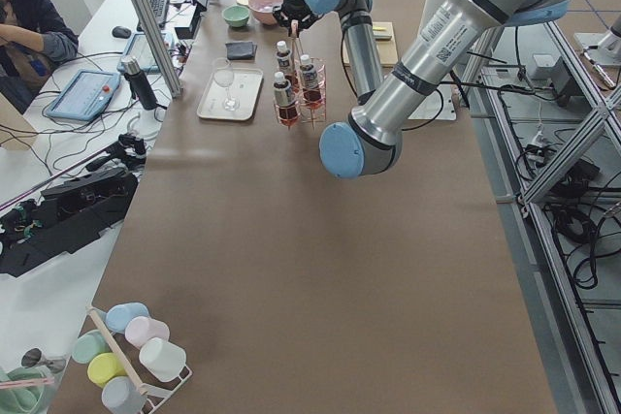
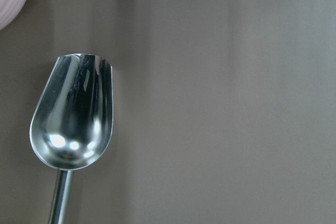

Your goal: Take tea from basket to plate

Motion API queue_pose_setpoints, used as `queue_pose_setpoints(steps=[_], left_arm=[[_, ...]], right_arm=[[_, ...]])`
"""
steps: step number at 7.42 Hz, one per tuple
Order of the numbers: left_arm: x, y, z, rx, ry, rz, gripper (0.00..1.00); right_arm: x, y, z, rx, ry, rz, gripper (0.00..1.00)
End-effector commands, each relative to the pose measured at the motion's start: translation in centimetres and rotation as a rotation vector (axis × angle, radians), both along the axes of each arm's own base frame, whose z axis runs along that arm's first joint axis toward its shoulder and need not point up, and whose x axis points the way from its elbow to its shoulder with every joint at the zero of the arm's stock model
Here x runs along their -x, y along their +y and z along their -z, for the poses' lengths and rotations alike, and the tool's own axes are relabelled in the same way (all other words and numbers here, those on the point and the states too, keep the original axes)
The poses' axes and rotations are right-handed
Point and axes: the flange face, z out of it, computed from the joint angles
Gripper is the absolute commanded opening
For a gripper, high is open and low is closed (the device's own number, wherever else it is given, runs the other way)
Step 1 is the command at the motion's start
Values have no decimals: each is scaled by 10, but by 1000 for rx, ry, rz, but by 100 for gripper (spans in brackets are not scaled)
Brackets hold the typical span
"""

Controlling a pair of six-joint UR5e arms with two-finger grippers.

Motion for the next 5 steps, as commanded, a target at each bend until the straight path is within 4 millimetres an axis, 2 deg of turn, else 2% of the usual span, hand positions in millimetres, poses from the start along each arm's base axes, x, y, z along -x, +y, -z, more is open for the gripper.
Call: queue_pose_setpoints(steps=[1,2,3,4,5], left_arm=[[-52,42,25,-2,19,-23,0],[-69,58,37,-35,23,-34,0],[-79,69,47,-38,32,-28,0],[-86,76,52,-2,45,-21,0],[-91,79,51,-11,38,-9,0]], right_arm=[[23,-8,45,-67,-3,22,100],[49,-39,83,-99,-51,28,100],[94,-74,152,-192,-64,66,100],[141,-98,212,-284,-24,90,100],[200,-94,278,-381,-16,122,100]])
